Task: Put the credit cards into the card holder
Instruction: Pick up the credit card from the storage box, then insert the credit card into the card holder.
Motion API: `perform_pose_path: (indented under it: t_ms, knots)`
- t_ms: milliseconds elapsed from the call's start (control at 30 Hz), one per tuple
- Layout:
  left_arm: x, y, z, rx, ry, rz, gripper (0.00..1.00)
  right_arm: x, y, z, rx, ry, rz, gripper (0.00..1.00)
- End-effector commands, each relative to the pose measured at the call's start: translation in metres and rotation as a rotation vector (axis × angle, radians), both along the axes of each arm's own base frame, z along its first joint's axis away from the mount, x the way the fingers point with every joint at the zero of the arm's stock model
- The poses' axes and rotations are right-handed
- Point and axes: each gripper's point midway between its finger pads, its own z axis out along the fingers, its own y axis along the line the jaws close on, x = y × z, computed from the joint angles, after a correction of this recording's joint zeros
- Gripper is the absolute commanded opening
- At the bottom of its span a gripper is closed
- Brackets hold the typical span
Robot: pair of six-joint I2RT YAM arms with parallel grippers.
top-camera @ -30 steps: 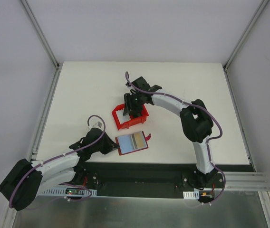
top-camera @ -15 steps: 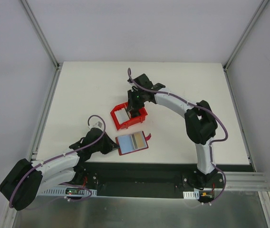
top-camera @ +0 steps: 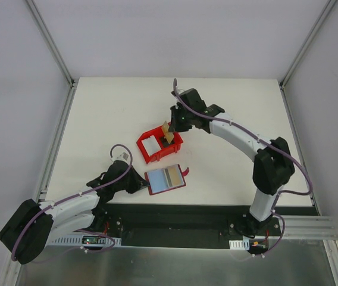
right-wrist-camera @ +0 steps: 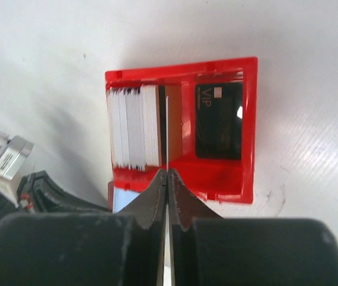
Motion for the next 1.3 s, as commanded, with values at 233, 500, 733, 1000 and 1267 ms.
perform_pose_path:
  t_ms: [233, 500, 733, 1000, 1267]
  knots:
    - [-0.016, 0.008, -0.015, 0.052, 0.023, -0.078, 0.00, -0.083, -0.022, 0.035, 0.322, 0.014, -0.053, 0.00]
    - [-0.016, 0.007, -0.013, 0.044, 0.029, -0.075, 0.00, -0.142, -0.019, -0.033, 0.357, 0.109, -0.080, 0.00]
    - [-0.017, 0.007, -0.016, 0.048, 0.043, -0.070, 0.00, -0.154, -0.011, -0.066, 0.352, 0.146, -0.077, 0.00]
    - [-0.015, 0.008, -0.016, 0.050, 0.042, -0.055, 0.00, -0.162, -0.019, -0.103, 0.312, 0.195, -0.103, 0.00]
    - [-0.017, 0.009, -0.017, 0.050, 0.050, -0.055, 0.00, -0.175, -0.018, -0.126, 0.283, 0.230, -0.103, 0.01]
